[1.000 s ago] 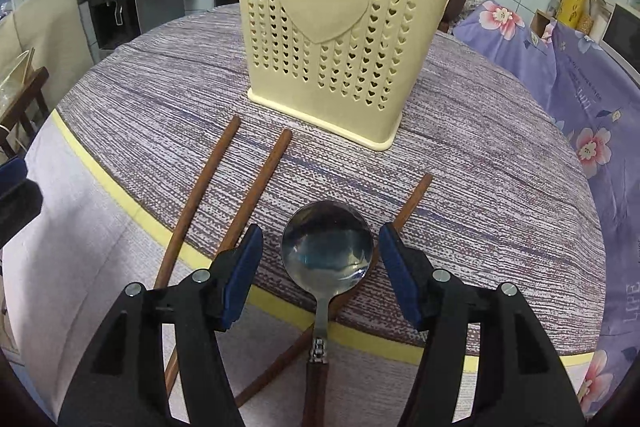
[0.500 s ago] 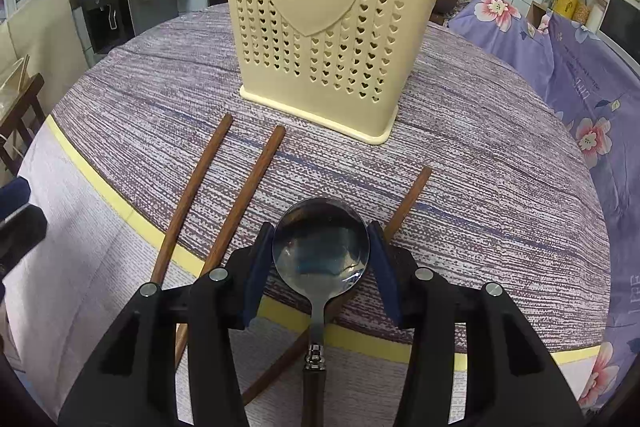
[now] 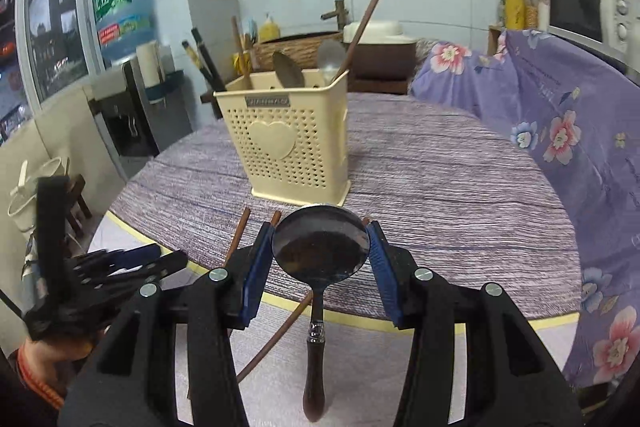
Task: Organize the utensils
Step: 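Grasp the wooden-handled spoon with the right gripper while the left gripper grasps a brown chopstick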
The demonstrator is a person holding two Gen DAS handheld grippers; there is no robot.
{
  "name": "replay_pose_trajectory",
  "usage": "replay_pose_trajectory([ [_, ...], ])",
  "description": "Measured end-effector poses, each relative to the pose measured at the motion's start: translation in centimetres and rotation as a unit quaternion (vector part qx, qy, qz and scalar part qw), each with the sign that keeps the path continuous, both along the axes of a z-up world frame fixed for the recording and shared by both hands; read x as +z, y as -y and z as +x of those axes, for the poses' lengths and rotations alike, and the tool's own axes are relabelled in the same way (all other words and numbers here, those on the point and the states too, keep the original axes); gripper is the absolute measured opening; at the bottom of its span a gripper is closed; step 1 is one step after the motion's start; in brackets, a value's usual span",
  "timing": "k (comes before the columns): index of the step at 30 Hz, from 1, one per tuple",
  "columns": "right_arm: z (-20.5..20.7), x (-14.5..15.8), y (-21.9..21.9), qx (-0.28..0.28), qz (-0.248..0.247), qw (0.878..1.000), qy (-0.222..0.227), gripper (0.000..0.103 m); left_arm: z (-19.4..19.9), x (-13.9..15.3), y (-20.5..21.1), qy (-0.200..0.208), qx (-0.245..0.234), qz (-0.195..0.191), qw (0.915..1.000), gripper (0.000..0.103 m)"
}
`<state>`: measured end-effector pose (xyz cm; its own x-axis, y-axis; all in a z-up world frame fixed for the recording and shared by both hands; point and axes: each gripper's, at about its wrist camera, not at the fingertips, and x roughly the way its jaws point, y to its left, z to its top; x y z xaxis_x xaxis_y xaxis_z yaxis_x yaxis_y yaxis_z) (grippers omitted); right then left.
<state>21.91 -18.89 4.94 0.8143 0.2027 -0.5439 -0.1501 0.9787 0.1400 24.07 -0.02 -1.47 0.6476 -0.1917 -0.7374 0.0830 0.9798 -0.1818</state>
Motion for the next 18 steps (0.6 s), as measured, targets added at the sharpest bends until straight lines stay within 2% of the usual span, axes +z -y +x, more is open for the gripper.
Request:
replay_pose_trajectory([
  [4, -1.2, 0.2, 0.3, -0.006, 0.002, 1.0, 0.011, 0.048, 3.1, -0.8, 1.6, -0.016, 0.004, 0.025, 0.9996, 0.031],
  [6, -1.6, 0.4, 0.3, -0.006, 0.002, 1.0, 0.015, 0.048, 4.2, -1.1, 2.1, -0.025, 0.003, 0.017, 0.9995, 0.031],
  [9, -1.9, 0.5, 0.4, -0.006, 0.001, 1.0, 0.018, 0.048, 5.6, -1.5, 3.3, -0.024, 0.01, 0.053, 0.9983, 0.03],
  [12, -2.2, 0.6, 0.5, -0.005, 0.001, 1.0, 0.021, 0.048, 6.5, -2.2, 3.8, -0.041, 0.012, 0.056, 0.9975, 0.029],
  [14, -2.4, 0.6, 0.5, -0.005, 0.002, 1.0, 0.022, 0.048, 6.8, -2.7, 3.8, -0.043, 0.024, 0.075, 0.996, 0.028],
  [18, -2.8, 0.7, 0.6, -0.003, 0.004, 1.0, 0.025, 0.048, 7.2, -2.6, 3.8, -0.042, 0.031, 0.08, 0.9954, 0.027],
])
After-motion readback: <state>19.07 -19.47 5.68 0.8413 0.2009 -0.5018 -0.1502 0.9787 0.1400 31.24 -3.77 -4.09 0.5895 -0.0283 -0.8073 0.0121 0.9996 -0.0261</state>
